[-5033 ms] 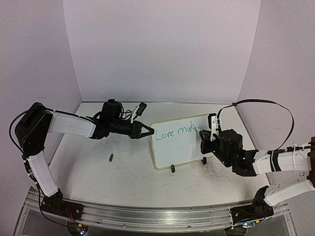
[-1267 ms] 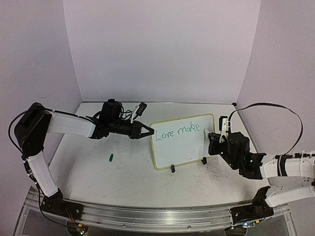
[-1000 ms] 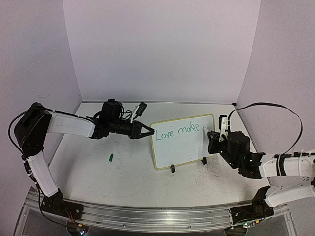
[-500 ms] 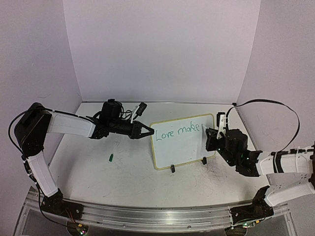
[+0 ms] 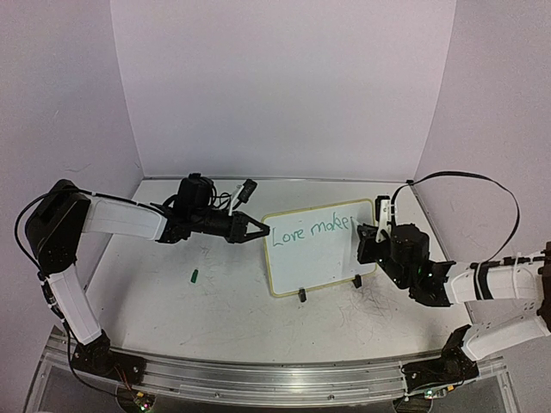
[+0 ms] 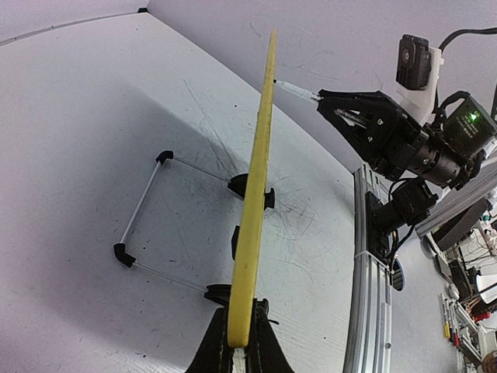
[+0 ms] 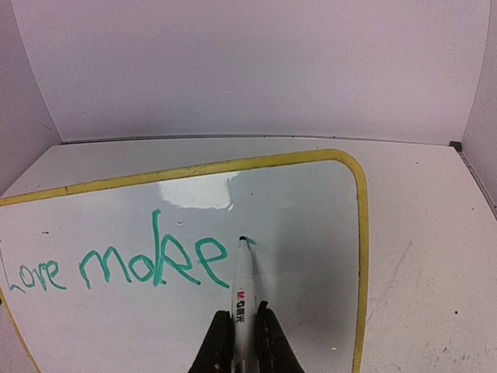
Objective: Write a sentence on the whiteboard
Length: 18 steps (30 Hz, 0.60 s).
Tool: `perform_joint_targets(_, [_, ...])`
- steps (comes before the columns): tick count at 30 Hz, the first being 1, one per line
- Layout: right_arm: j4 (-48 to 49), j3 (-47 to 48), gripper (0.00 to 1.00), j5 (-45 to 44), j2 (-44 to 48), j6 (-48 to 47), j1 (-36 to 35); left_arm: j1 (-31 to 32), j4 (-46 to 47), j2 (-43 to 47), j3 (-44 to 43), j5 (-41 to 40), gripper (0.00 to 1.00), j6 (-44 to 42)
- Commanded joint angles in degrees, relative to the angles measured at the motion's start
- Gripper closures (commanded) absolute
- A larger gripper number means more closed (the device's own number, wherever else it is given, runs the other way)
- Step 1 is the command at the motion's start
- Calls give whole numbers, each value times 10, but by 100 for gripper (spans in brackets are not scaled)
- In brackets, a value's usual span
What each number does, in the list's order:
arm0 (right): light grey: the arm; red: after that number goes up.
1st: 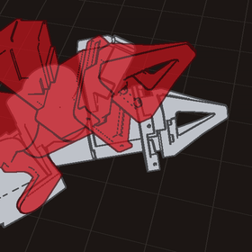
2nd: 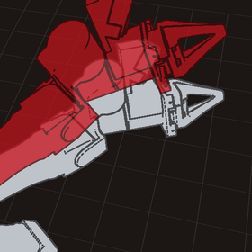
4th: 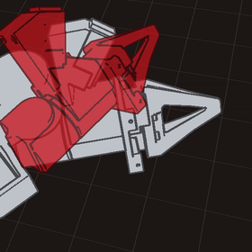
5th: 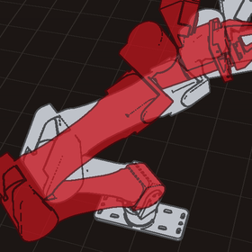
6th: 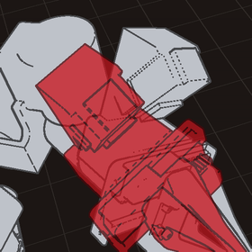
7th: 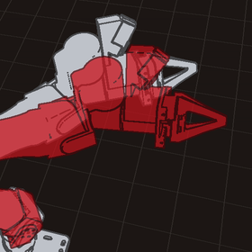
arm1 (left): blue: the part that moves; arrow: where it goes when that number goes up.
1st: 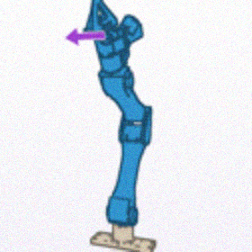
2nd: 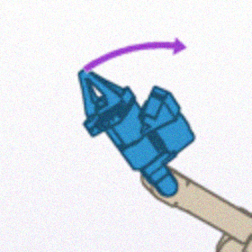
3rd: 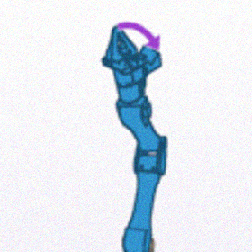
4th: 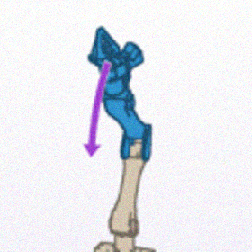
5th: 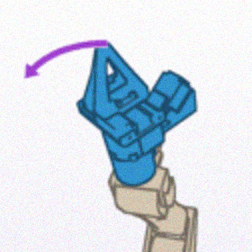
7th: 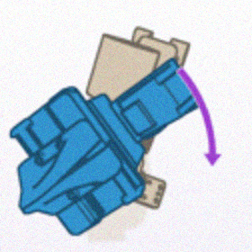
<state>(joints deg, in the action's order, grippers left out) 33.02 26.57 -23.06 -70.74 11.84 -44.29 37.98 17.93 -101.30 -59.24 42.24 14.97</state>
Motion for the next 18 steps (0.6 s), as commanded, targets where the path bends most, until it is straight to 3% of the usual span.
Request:
perform_joint_targets(1, [-15, 14, 100, 15, -9, 11, 1, 5, -40, 2, -12, -22, 100, -26])
perform_joint_targets(18, [-51, 2, 100, -2, 6, 39, 0, 6, -40, 4, -11, -22, 100, -26])
